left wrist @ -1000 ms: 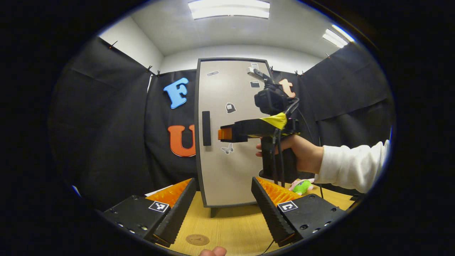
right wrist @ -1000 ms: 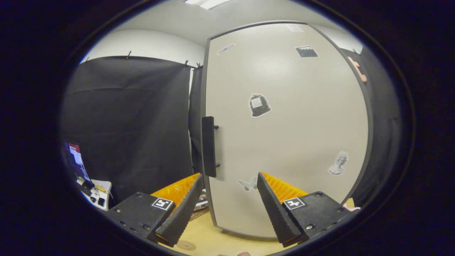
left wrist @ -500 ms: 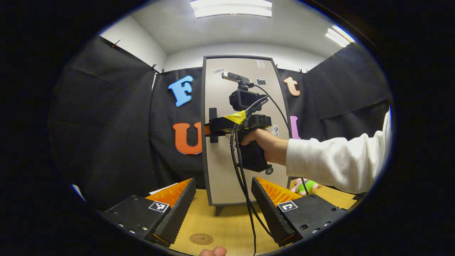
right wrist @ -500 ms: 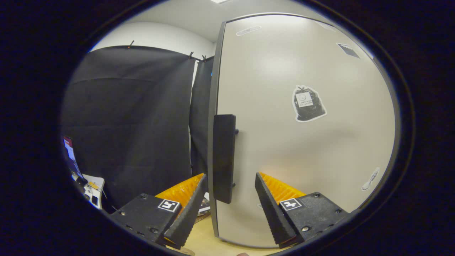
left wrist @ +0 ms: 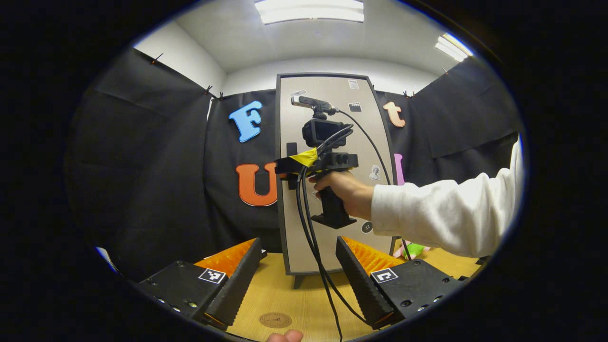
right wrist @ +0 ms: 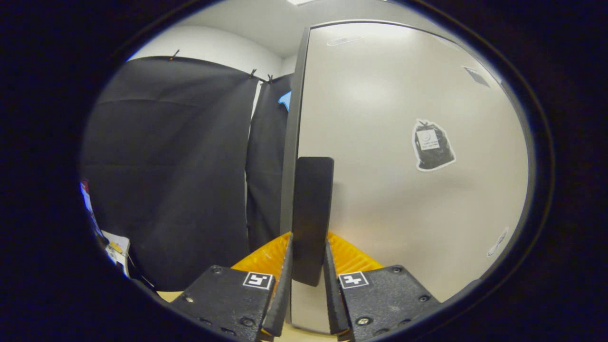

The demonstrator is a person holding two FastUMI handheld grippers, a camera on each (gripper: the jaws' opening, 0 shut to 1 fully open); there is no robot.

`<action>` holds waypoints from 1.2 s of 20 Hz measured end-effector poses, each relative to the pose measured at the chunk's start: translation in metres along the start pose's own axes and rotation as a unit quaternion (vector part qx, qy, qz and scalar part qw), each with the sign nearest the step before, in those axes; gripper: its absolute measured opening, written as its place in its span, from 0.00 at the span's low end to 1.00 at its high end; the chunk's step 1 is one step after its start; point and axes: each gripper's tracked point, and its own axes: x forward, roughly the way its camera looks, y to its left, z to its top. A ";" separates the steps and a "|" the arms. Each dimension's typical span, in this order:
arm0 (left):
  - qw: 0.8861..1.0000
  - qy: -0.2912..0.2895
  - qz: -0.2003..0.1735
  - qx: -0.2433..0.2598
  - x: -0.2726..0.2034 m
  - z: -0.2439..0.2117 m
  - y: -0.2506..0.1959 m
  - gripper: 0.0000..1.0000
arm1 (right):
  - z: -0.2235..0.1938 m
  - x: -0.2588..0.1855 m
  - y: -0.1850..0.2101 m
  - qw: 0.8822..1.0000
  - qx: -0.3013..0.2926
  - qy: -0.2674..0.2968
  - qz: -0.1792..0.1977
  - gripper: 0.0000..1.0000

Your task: Open the cabinet door with the right hand, grasp the bottle in the cabinet with the left hand and place it on the coaster, then close the cabinet door with the right hand.

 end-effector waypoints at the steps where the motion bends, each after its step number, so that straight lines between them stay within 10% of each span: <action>1: 1.000 -0.002 0.001 0.000 -0.002 0.000 0.003 0.95 | 0.000 0.001 -0.001 1.000 -0.002 0.001 -0.004 0.36; 11: 1.000 0.004 0.009 -0.009 -0.009 -0.006 0.022 0.95 | 0.000 -0.019 0.007 1.000 0.006 0.016 -0.008 0.18; 24: 1.000 0.000 0.021 -0.007 -0.027 -0.003 0.049 0.95 | 0.006 -0.165 0.013 0.999 0.015 0.010 0.032 0.17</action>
